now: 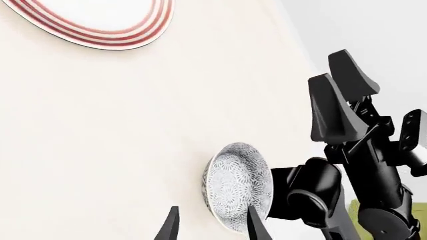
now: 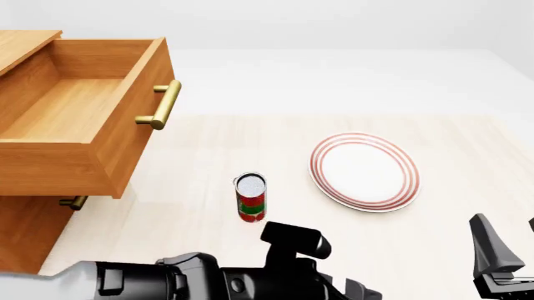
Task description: Put the bowl in the top drawer of the cabinet.
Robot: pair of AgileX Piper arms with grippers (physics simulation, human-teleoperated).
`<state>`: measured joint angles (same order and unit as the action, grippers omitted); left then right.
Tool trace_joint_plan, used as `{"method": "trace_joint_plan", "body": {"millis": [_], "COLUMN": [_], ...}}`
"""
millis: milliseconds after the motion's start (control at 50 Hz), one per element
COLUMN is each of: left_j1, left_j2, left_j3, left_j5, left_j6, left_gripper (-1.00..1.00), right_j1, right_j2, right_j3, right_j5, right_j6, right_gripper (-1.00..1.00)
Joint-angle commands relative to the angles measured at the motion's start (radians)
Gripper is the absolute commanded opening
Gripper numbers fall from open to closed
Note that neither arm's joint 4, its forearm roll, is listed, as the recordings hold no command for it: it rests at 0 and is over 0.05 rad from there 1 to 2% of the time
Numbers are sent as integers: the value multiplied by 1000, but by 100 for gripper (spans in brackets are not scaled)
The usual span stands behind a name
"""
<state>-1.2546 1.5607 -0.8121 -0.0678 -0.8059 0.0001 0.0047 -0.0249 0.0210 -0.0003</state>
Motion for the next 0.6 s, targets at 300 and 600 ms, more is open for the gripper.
{"method": "trace_joint_plan", "body": {"millis": [300,600], "left_j1": [-38,-53], "left_j2": [75,111], "left_j3": [-5,-8], "left_j5": [-46,-70], "left_j6": [-57,-88], "left_gripper": [100,100], "right_j1": [0,0], "right_j2": [0,0], "right_j3": [0,0], "right_j5": [0,0], "right_j6": [0,0], "right_gripper": [100,100]}}
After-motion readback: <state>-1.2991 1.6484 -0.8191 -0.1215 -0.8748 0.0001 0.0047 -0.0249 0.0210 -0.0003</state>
